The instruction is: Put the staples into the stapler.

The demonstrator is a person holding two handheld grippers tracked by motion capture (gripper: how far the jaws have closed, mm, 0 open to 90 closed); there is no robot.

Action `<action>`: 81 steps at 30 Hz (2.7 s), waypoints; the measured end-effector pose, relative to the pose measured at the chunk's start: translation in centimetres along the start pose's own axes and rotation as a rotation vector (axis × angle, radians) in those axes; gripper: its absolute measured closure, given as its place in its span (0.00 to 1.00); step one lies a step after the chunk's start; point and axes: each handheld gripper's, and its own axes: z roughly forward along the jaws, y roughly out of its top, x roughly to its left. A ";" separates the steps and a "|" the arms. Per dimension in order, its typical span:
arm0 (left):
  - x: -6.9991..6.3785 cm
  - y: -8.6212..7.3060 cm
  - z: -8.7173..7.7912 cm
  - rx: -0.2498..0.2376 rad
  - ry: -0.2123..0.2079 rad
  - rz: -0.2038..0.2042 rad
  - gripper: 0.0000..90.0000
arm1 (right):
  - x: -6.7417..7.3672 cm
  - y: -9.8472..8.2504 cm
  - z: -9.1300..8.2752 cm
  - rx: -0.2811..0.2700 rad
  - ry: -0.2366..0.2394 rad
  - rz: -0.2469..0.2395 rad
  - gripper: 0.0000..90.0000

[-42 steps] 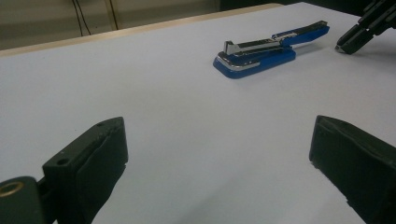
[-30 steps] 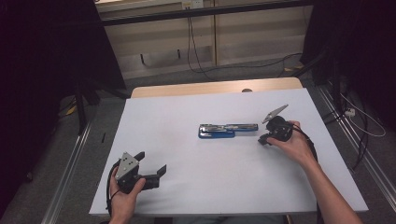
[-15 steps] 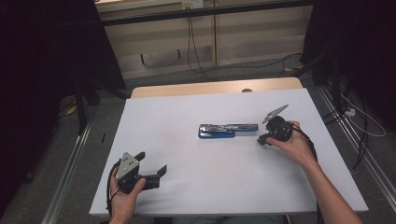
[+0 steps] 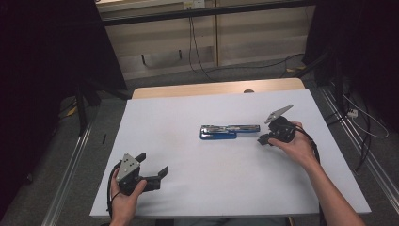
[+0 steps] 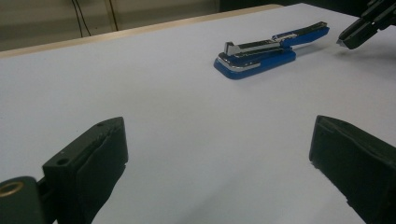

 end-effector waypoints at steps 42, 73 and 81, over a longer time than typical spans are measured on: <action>0.1 0.0 0.1 0.004 0.009 -0.009 0.05 | 2.4 2.4 0.0 -0.173 0.061 -0.044 0.88; 0.1 0.0 0.2 0.007 0.000 -0.003 0.05 | 2.6 7.2 0.0 -0.229 0.057 -0.086 0.88; 0.1 0.0 0.3 0.007 -0.004 -0.002 0.05 | 2.8 8.3 0.6 -0.243 0.074 -0.095 0.88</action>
